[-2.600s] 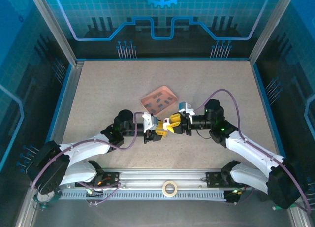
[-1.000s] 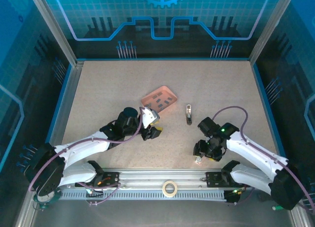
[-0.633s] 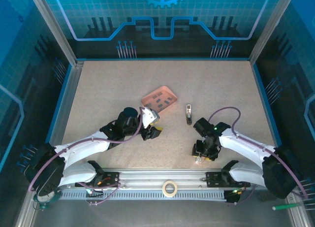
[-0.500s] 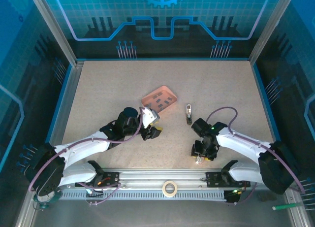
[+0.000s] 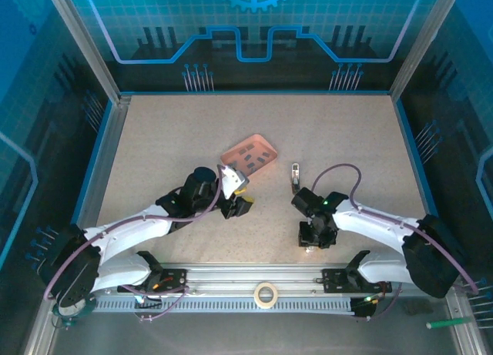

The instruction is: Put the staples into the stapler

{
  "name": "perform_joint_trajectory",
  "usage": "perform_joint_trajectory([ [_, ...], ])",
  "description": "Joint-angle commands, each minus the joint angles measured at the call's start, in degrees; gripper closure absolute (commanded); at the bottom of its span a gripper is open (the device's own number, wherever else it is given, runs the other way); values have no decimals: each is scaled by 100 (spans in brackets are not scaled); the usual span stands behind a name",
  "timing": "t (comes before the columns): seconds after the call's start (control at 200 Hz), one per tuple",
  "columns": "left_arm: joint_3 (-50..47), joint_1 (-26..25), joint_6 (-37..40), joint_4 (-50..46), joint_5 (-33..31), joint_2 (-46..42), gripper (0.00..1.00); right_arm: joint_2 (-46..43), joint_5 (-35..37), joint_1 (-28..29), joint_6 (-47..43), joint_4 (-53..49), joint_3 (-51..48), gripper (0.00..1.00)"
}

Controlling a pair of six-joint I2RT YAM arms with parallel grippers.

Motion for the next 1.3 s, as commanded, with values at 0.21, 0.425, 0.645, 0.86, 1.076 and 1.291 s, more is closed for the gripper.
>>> perform_joint_trajectory([
  [0.21,1281,-33,-1971,-1697,-243,-19,36,-994,725,146,-2520,2259,331,67],
  [0.425,1834,-29,-2499,-2240,-133,201,33,-1131,686,264,-4257,3731,202,66],
  [0.645,2067,-33,-2897,-2336,69,392,34,-1114,722,359,-5391,4932,53,67],
  [0.86,2076,-29,-3154,-2057,324,375,34,-853,841,510,-6082,5090,253,67],
  [1.076,2098,-31,-3178,-1905,426,424,35,-637,959,669,-6414,5062,460,67],
  [1.291,2093,-39,-3017,-1928,320,589,41,-612,935,789,-6569,5204,496,67],
])
